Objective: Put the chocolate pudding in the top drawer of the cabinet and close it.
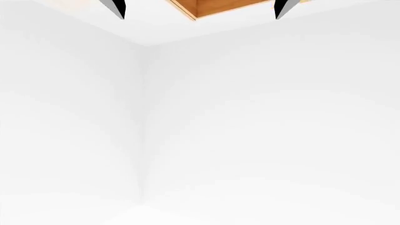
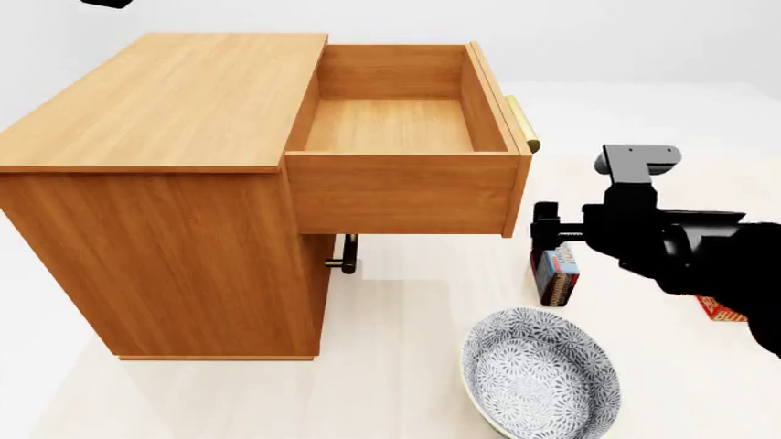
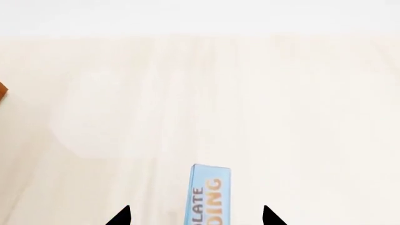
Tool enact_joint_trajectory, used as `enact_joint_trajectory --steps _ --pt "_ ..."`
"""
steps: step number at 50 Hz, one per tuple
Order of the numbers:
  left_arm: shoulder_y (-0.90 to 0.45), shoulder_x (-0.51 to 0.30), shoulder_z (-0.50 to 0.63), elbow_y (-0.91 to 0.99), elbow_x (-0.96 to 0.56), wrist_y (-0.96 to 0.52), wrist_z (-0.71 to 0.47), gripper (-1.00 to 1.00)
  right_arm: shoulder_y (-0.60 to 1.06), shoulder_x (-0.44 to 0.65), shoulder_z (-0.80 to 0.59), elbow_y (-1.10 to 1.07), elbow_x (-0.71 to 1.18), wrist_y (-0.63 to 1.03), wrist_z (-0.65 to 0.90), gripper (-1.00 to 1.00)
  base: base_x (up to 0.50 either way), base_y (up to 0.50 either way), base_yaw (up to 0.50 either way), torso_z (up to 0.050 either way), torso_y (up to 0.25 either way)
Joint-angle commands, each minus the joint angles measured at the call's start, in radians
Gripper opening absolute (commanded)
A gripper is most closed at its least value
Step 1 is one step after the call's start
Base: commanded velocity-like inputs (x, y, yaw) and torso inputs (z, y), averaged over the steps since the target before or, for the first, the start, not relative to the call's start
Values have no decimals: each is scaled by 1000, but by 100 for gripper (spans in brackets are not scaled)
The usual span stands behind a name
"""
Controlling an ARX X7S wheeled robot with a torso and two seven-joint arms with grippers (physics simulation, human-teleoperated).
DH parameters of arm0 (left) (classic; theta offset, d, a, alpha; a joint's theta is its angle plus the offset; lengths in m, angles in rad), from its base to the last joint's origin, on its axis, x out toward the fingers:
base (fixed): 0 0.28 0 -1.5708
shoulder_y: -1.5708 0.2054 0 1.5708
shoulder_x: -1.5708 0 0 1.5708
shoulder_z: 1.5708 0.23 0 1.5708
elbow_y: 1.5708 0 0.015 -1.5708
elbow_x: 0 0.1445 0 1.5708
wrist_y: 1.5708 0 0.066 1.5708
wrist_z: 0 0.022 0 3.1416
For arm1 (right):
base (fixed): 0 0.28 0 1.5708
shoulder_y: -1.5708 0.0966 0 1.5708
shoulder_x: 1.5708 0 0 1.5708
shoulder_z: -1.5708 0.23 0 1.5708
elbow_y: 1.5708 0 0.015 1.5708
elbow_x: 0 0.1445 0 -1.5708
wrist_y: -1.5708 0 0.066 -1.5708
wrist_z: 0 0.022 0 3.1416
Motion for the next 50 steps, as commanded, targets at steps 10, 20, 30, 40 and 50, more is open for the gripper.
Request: enact_joint_trajectory --steps 10,20,30,40,50 --pt "20 -16 -10 12 12 15 18 100 -225 -134 -28 453 71 343 -33 100 0 0 0 0 0" --pt "37 -30 -20 33 -15 30 -7 100 -245 -147 -116 453 151 375 -24 100 0 0 0 0 0" --pt "7 -76 -9 77 -170 64 -131 100 -259 -154 -198 453 229 398 -10 100 0 0 0 0 0" --pt "-21 -98 8 91 -244 86 -188 100 -263 -154 -241 453 270 435 -3 100 0 0 0 0 0" --pt "-28 -89 16 77 -220 80 -170 100 -260 -149 -248 453 272 444 1 -100 0 0 0 0 0"
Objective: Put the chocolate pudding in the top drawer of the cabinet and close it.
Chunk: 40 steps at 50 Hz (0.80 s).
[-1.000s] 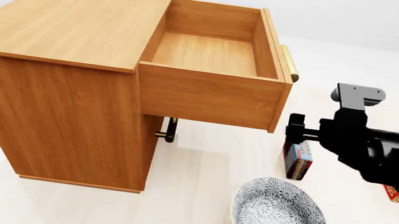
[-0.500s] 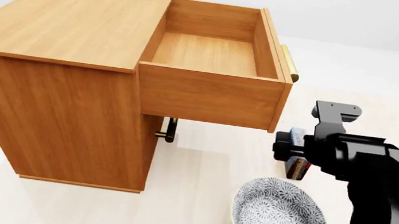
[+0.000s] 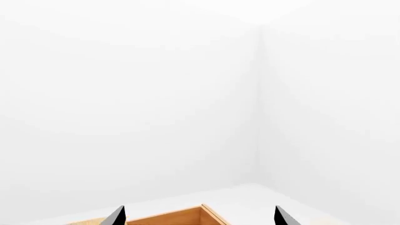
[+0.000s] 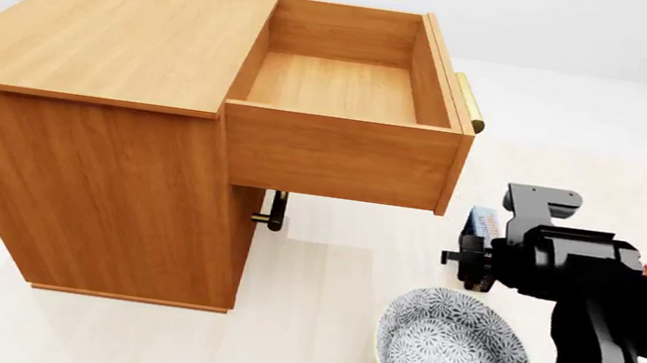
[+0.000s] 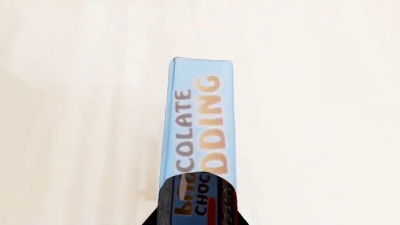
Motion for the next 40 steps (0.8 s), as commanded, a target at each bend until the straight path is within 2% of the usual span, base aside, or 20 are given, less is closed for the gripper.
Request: enact_joint_trajectory --steps 1,14,22,30,40 --pt "-15 -3 12 -3 -15 4 -12 100 -1 2 -23 2 18 20 5 -100 0 0 0 0 0" --pt "-28 9 24 -20 14 -2 11 100 29 24 -13 2 34 21 17 -100 0 0 0 0 0" --pt "33 47 6 -58 192 -19 161 100 90 45 1 2 42 12 24 -100 0 0 0 0 0" --pt "58 56 1 -67 264 -15 226 100 148 70 13 1 31 8 40 -100 0 0 0 0 0" --pt "68 49 -8 -52 250 -3 218 100 252 96 24 -38 -22 -18 60 -100 0 0 0 0 0"
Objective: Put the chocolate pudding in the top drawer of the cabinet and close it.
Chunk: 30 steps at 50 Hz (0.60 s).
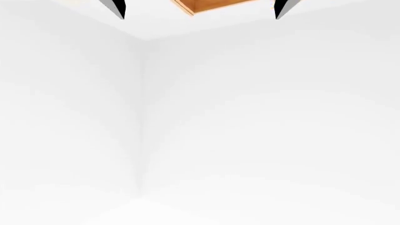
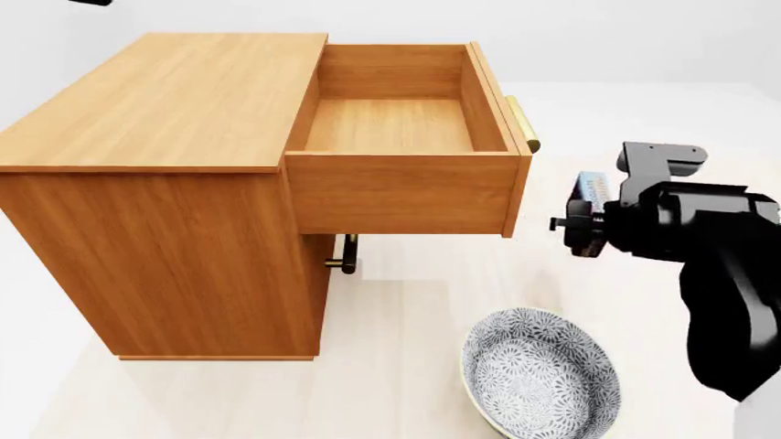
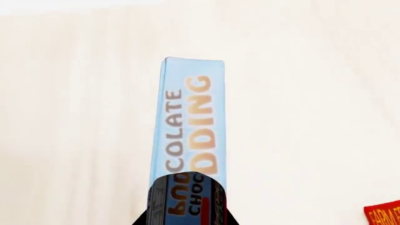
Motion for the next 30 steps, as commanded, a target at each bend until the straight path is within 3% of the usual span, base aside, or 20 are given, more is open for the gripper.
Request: enact_joint_trajectory --steps 1,8,14,24,30 --pt "23 2 -13 7 21 12 22 100 130 28 16 -60 -62 -43 13 -100 0 0 0 0 0" --pt "71 -10 -39 92 -51 44 -50 100 333 46 19 -274 -135 -153 29 -100 0 0 0 0 0" --pt "100 -36 -72 150 -101 73 -105 100 445 47 26 -318 -183 -164 24 -100 0 0 0 0 0" --pt "133 -81 -129 242 -184 124 -191 100 434 -7 35 1 -216 50 -64 -100 0 0 0 0 0" --pt "178 -129 -195 310 -261 176 -268 100 483 -49 -10 8 -207 59 -93 -100 0 0 0 0 0"
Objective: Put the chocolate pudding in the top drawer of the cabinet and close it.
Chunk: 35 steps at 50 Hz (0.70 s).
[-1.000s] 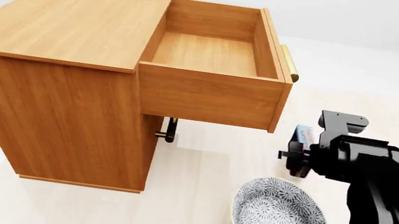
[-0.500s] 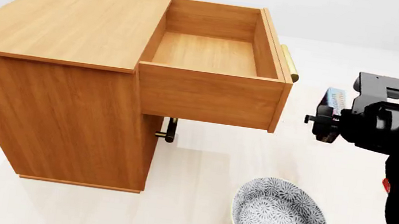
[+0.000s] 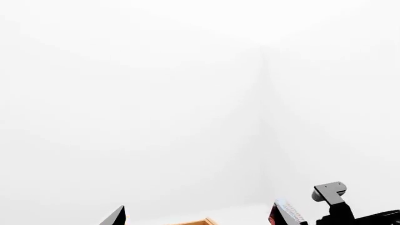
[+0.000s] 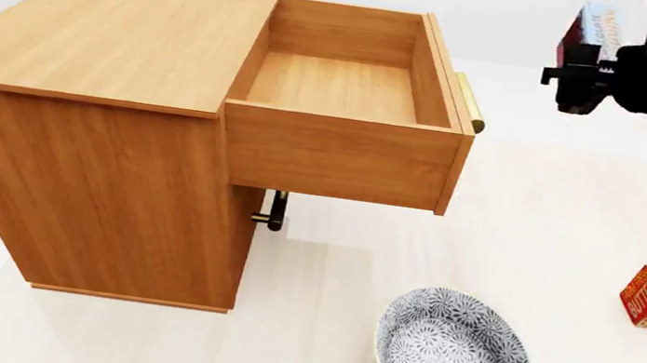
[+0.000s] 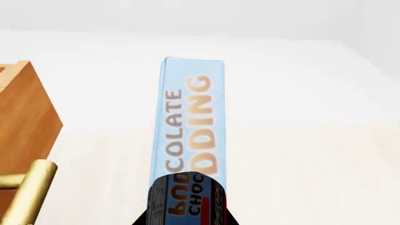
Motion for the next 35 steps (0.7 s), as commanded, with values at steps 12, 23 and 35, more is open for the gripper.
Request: enact_joint_trajectory --steps 12,23,35 --pt "117 -88 -143 154 -148 95 -138 100 148 -141 -73 110 -13 114 -131 -100 0 0 0 0 0" --pt "159 -68 -165 161 -128 97 -126 100 221 -219 -76 110 -31 209 -245 -100 0 0 0 0 0" --pt "220 -58 -217 179 -117 100 -112 100 238 -295 59 111 -135 292 -290 -100 0 0 0 0 0"
